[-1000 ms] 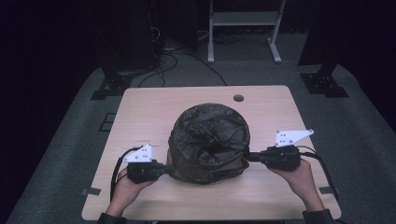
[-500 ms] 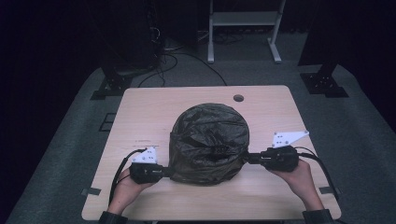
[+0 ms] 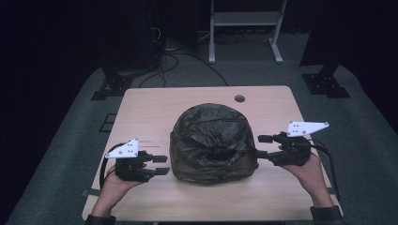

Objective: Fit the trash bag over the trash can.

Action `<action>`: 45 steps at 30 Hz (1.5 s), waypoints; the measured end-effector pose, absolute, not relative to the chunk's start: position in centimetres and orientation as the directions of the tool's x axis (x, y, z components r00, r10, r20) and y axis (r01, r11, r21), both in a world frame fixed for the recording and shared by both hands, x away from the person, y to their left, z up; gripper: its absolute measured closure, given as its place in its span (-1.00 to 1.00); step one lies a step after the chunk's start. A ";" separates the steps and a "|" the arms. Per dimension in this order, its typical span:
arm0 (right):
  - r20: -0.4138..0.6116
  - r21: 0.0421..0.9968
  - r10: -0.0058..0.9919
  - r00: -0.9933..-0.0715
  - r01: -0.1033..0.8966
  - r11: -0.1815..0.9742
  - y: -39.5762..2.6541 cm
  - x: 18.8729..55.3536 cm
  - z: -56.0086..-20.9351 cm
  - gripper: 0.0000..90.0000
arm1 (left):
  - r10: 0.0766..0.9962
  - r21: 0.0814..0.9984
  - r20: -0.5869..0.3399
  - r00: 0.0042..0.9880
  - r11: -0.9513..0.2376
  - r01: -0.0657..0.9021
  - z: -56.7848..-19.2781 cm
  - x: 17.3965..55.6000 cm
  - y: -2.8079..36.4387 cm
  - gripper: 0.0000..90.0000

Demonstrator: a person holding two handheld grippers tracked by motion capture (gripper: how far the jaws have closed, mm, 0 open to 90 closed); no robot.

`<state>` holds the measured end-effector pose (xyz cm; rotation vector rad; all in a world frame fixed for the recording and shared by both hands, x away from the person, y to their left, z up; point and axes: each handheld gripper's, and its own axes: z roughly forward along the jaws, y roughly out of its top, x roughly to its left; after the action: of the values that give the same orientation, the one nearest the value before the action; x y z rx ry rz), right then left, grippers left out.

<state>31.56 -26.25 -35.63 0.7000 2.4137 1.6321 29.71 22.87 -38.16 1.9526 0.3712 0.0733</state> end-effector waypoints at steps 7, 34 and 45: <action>0.133 0.924 0.431 -0.892 0.269 0.272 -26.7 31.5 -33.7 -0.39 | 0.291 0.918 -0.097 0.952 -0.345 0.198 -36.0 29.6 22.6 -0.20; 0.128 0.941 0.420 -0.899 0.243 0.234 -26.5 31.9 -31.5 -0.71 | 0.223 0.923 -0.051 0.973 -0.361 0.131 -28.5 33.5 15.1 -0.82; 0.083 0.940 0.415 -0.906 0.209 0.268 -25.4 32.9 -31.9 -1.00 | 0.220 0.891 -0.014 0.975 -0.440 0.112 -27.0 35.8 11.8 -1.00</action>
<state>32.95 -25.43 -31.86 0.5868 2.3521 1.7002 35.85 11.82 -27.00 2.0303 0.2350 0.1251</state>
